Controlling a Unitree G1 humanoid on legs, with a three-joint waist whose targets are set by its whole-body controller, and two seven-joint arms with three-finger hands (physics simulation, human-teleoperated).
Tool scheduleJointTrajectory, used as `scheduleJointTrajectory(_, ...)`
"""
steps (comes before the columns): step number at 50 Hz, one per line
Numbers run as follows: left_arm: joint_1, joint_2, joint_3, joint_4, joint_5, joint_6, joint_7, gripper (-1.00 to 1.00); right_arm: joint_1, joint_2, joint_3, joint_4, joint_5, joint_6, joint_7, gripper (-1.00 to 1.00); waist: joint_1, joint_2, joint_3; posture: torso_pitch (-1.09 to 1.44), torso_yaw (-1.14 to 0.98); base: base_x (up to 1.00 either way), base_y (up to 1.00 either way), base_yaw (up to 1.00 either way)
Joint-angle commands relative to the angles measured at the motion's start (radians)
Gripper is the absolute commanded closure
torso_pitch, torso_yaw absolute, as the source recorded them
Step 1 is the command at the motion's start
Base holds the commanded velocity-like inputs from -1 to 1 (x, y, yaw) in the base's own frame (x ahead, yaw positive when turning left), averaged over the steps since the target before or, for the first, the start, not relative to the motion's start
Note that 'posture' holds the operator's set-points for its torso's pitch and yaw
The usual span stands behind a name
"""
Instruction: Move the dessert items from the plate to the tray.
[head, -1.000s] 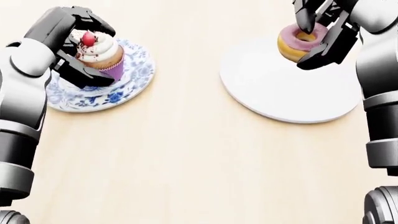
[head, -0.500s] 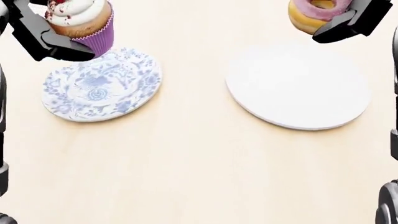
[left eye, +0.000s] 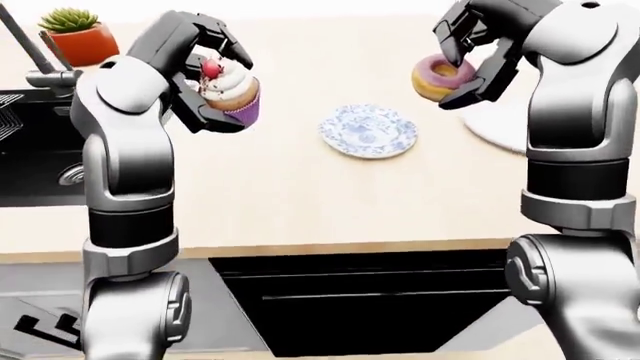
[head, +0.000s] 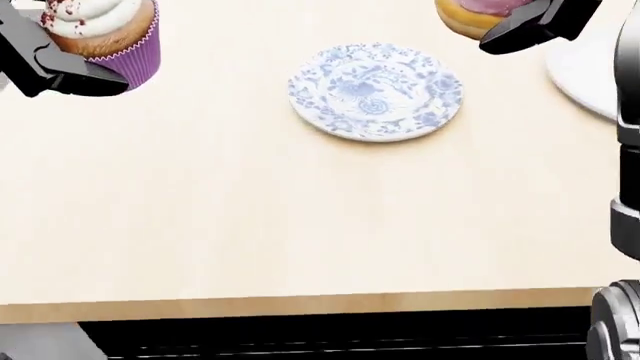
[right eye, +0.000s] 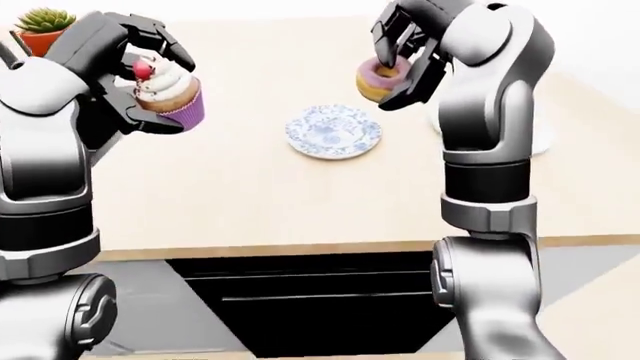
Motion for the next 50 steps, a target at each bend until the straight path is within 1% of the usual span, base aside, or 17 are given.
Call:
scheduleJointTrajectory(1, -0.036, 0.014, 0.012, -0.01, -0.003, -0.023, 0.012, 1.0, -0.039, -0.012, -0.013, -0.029, -0.005, -0.012, -0.021, 1.0, -0.002, -0.006, -0.022, 0.0, 0.0, -0.53, 1.0, 0.0)
scheduleJointTrajectory(3, -0.035, 0.017, 0.013, -0.016, -0.004, -0.021, 0.011, 1.0, -0.037, -0.01, -0.012, -0.033, -0.006, -0.011, -0.021, 1.0, -0.012, -0.044, -0.033, 0.0, 0.0, -0.54, 1.0, 0.0)
scheduleJointTrajectory(4, -0.021, 0.016, 0.01, -0.03, -0.003, -0.022, 0.005, 1.0, -0.033, -0.008, -0.012, -0.037, -0.006, -0.011, -0.021, 1.0, -0.028, -0.117, -0.066, 0.0, 0.0, -0.48, 1.0, 0.0)
scheduleJointTrajectory(5, -0.016, 0.015, 0.008, -0.044, 0.001, -0.015, -0.001, 1.0, -0.031, -0.005, -0.013, -0.04, -0.004, -0.011, -0.022, 1.0, -0.033, -0.061, -0.035, 0.0, 0.0, -0.49, 1.0, 0.0)
scheduleJointTrajectory(9, -0.014, 0.019, 0.016, -0.042, -0.001, -0.021, 0.002, 1.0, -0.024, -0.007, -0.019, -0.062, 0.009, -0.012, -0.019, 1.0, -0.017, -0.084, -0.068, 0.0, 0.0, -0.49, 1.0, 0.0)
scheduleJointTrajectory(12, -0.015, 0.024, 0.023, -0.016, -0.01, -0.034, 0.021, 1.0, -0.019, -0.005, -0.019, -0.066, 0.019, -0.018, -0.025, 1.0, -0.017, -0.029, -0.035, 0.0, 0.0, -0.44, 1.0, 0.0)
scheduleJointTrajectory(15, -0.013, 0.024, 0.02, -0.021, -0.013, -0.03, 0.021, 1.0, -0.007, 0.007, -0.012, -0.078, 0.022, -0.017, -0.025, 1.0, -0.042, 0.09, -0.069, 0.0, 0.0, -0.26, 1.0, 0.0)
scheduleJointTrajectory(16, -0.012, 0.024, 0.02, -0.02, -0.014, -0.032, 0.022, 1.0, -0.005, 0.009, -0.011, -0.084, 0.023, -0.016, -0.023, 1.0, -0.021, 0.04, -0.024, 0.0, 0.0, -0.23, 1.0, 0.0)
scheduleJointTrajectory(23, -0.005, 0.027, 0.026, -0.008, -0.027, -0.045, 0.044, 1.0, 0.012, 0.028, -0.006, -0.106, 0.034, -0.026, -0.031, 1.0, -0.045, -0.023, -0.021, 0.0, 0.0, -0.19, 1.0, 0.0)
scheduleJointTrajectory(26, 0.0, 0.027, 0.024, -0.021, -0.027, -0.038, 0.042, 1.0, 0.019, 0.033, -0.003, -0.106, 0.033, -0.032, -0.035, 1.0, -0.051, -0.108, -0.046, 0.0, 0.0, -0.09, 1.0, 0.0)
scheduleJointTrajectory(27, 0.008, 0.027, 0.023, -0.019, -0.028, -0.045, 0.044, 1.0, 0.021, 0.034, -0.002, -0.107, 0.031, -0.034, -0.035, 1.0, -0.065, -0.069, -0.03, 0.0, 0.0, -0.07, 1.0, 0.0)
scheduleJointTrajectory(32, 0.007, 0.026, 0.023, -0.021, -0.028, -0.043, 0.045, 1.0, 0.028, 0.038, -0.002, -0.111, 0.025, -0.045, -0.034, 1.0, -0.056, -0.061, -0.044, 0.0, 0.0, -0.01, 1.0, 0.0)
scheduleJointTrajectory(37, 0.006, 0.027, 0.024, -0.011, -0.031, -0.056, 0.056, 1.0, 0.042, 0.048, -0.002, -0.113, 0.027, -0.053, -0.042, 1.0, -0.072, 0.102, -0.072, 0.0, 0.0, 0.0, 1.0, 0.0)
scheduleJointTrajectory(38, 0.008, 0.027, 0.024, -0.011, -0.032, -0.057, 0.057, 1.0, 0.045, 0.049, -0.001, -0.113, 0.028, -0.056, -0.044, 1.0, -0.047, 0.056, -0.02, 0.0, 0.0, 0.0, 1.0, 0.0)
scheduleJointTrajectory(46, 0.016, 0.028, 0.027, -0.015, -0.037, -0.057, 0.062, 1.0, 0.048, 0.053, 0.0, -0.119, 0.025, -0.056, -0.041, 1.0, -0.046, -0.014, -0.02, 0.0, 0.0, 0.01, 1.0, 0.0)
scheduleJointTrajectory(48, 0.018, 0.029, 0.028, -0.019, -0.038, -0.057, 0.063, 1.0, 0.045, 0.054, 0.0, -0.114, 0.026, -0.06, -0.045, 1.0, -0.057, -0.077, -0.048, 0.0, 0.0, 0.02, 1.0, 0.0)
scheduleJointTrajectory(50, 0.016, 0.03, 0.029, -0.022, -0.04, -0.056, 0.064, 1.0, 0.045, 0.055, 0.0, -0.12, 0.024, -0.054, -0.043, 1.0, -0.051, -0.067, -0.042, 0.0, 0.0, 0.02, 1.0, 0.0)
